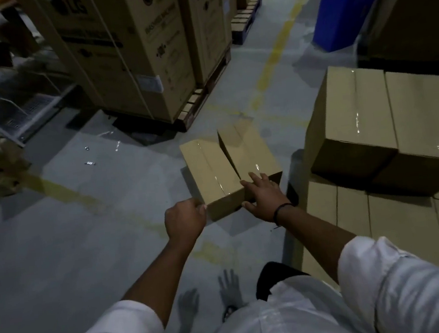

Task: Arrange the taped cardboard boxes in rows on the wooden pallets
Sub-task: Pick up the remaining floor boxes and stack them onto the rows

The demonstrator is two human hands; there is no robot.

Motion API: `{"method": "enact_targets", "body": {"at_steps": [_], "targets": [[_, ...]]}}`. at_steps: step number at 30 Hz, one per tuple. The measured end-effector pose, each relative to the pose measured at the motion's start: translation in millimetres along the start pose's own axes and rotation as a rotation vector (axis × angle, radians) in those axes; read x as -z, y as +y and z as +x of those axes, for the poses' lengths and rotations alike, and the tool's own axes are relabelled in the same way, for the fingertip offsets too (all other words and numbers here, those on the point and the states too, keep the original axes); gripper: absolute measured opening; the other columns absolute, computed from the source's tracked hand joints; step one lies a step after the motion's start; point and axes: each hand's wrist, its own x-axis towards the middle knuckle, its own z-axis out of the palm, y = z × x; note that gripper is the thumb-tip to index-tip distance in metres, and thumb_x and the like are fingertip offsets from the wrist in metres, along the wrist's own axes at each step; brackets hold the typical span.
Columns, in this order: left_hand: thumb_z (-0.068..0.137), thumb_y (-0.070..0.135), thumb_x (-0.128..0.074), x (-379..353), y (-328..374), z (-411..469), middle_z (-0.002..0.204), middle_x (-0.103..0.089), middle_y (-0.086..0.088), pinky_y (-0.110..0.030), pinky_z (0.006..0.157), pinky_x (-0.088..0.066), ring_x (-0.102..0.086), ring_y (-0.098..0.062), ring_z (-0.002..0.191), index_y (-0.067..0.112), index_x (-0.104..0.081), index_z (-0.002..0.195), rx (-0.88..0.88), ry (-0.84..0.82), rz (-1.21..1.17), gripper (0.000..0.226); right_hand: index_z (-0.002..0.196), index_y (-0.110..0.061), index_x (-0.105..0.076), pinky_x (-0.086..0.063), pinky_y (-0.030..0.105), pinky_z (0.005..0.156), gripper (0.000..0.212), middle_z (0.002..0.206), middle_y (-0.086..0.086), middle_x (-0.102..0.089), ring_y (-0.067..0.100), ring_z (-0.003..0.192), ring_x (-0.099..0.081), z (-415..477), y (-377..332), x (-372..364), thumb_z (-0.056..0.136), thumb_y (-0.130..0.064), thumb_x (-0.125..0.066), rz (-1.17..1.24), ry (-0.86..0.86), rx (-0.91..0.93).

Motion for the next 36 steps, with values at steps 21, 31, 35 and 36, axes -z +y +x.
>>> {"method": "enact_targets", "body": {"at_steps": [21, 31, 35, 36], "targets": [[0.098, 0.044, -0.06, -60.3, -5.2, 250.8, 0.116, -0.076, 0.0, -0.03, 0.086, -0.054, -0.071, -0.022, 0.104, 0.026, -0.074, 0.121, 0.172, -0.242, -0.003, 0.032, 0.161, -0.025, -0.021, -0.034, 0.047, 0.117, 0.074, 0.168, 0.007, -0.017, 0.03, 0.149, -0.03, 270.1, 39.0, 32.5, 0.1, -0.045, -0.057, 0.126, -0.218, -0.045], [0.098, 0.043, -0.06, -79.3, 0.1, 328.6, 0.111, -0.076, 0.005, -0.026, 0.076, -0.048, -0.071, -0.02, 0.099, 0.028, -0.074, 0.116, 0.258, -0.246, -0.029, 0.027, 0.16, -0.019, -0.025, -0.036, 0.044, 0.117, 0.074, 0.165, 0.01, -0.028, 0.028, 0.148, -0.032, 361.5, 64.5, 29.6, 0.099, -0.041, -0.06, 0.261, -0.271, -0.059], [0.101, 0.039, -0.056, -105.6, -12.8, 354.9, 0.111, -0.076, 0.004, -0.022, 0.076, -0.043, -0.071, -0.02, 0.099, 0.025, -0.074, 0.119, 0.248, -0.238, -0.064, 0.029, 0.16, -0.019, -0.024, -0.036, 0.043, 0.116, 0.075, 0.166, 0.009, -0.024, 0.028, 0.148, -0.032, 391.7, 74.1, 9.8, 0.098, -0.041, -0.06, 0.278, -0.313, -0.084], [0.099, 0.037, -0.054, -116.5, -17.4, 360.3, 0.11, -0.076, 0.001, -0.022, 0.078, -0.045, -0.071, -0.022, 0.099, 0.021, -0.075, 0.119, 0.248, -0.212, -0.118, 0.033, 0.16, -0.019, -0.024, -0.037, 0.042, 0.116, 0.075, 0.167, 0.01, -0.022, 0.029, 0.148, -0.032, 398.8, 77.6, 3.0, 0.098, -0.041, -0.06, 0.276, -0.325, -0.1]]}}
